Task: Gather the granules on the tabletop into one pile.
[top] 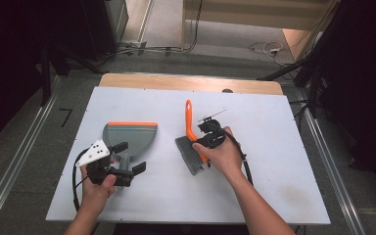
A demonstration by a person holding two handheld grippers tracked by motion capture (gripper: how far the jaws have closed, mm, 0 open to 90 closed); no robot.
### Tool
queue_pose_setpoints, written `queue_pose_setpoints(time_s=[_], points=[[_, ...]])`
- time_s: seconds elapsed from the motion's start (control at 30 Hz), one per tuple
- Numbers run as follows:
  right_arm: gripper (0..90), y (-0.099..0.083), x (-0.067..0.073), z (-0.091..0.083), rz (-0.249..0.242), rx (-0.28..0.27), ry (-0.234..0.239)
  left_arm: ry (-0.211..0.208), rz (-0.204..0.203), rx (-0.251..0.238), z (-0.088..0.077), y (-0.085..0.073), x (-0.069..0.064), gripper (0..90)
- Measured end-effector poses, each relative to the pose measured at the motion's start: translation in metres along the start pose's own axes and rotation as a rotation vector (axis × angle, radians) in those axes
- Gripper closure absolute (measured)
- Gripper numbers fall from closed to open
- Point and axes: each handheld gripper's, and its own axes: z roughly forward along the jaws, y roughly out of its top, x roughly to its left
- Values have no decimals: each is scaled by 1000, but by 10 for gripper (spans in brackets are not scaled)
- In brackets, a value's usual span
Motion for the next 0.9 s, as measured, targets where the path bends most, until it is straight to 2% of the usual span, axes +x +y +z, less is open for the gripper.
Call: queue_pose_setpoints(time_s=[0.47,0.9], points=[[671,-13,-28,-14,64,-23,-16,-4,2,3,2,-1,-1,6],[670,-20,-47,-23,97,-36,-27,-2,3,7,2,-1,-1,6]])
